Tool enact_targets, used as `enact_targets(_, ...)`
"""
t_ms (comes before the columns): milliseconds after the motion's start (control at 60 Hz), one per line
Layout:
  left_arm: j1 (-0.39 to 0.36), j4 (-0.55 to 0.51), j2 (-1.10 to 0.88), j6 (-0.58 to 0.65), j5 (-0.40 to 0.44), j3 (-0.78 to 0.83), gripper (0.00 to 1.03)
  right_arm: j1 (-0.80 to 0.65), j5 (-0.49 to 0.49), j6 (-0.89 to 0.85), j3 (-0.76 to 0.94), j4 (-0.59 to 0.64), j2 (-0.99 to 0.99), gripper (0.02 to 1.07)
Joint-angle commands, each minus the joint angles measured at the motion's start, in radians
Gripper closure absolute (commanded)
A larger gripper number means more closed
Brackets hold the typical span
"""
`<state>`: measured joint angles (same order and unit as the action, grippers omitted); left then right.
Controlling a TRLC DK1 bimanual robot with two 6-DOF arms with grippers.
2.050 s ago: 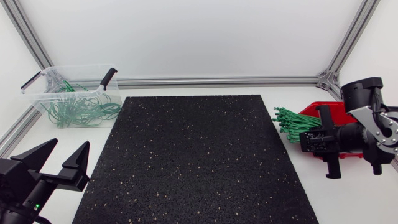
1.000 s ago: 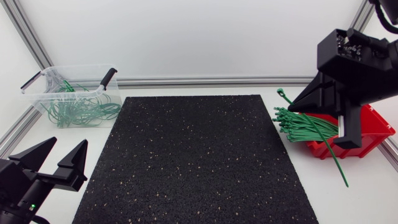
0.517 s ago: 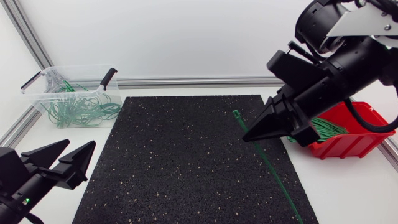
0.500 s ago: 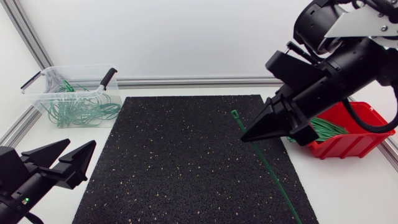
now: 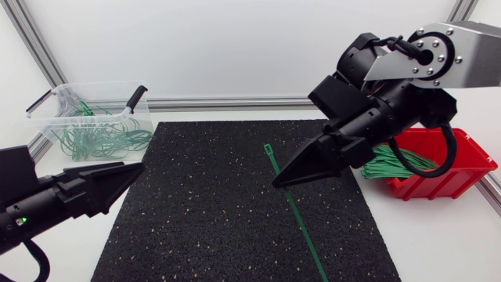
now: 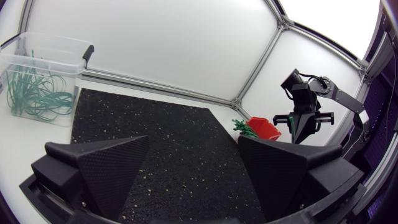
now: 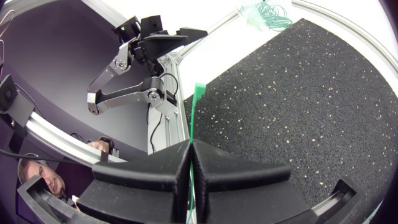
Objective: Take a green cable tie from the red box, thread the tail through the head to close it, then place it in the transparent bin on the left.
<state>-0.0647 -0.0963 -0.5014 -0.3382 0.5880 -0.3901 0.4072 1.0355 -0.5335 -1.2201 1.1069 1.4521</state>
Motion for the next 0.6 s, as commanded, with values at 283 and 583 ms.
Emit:
enact_targets(283,-0.129,0.070,-0.246,-0.068,0.276,-0.162,0.04,0.001,0.159,0.038,0.059,-0.124,0.059,1.01)
enact_targets(583,-0.224,0.283,-0.402,-0.243,0.426,-0.236,0.04,0.002,0.301,0.012,0.087,-0.147,0.105,1.01)
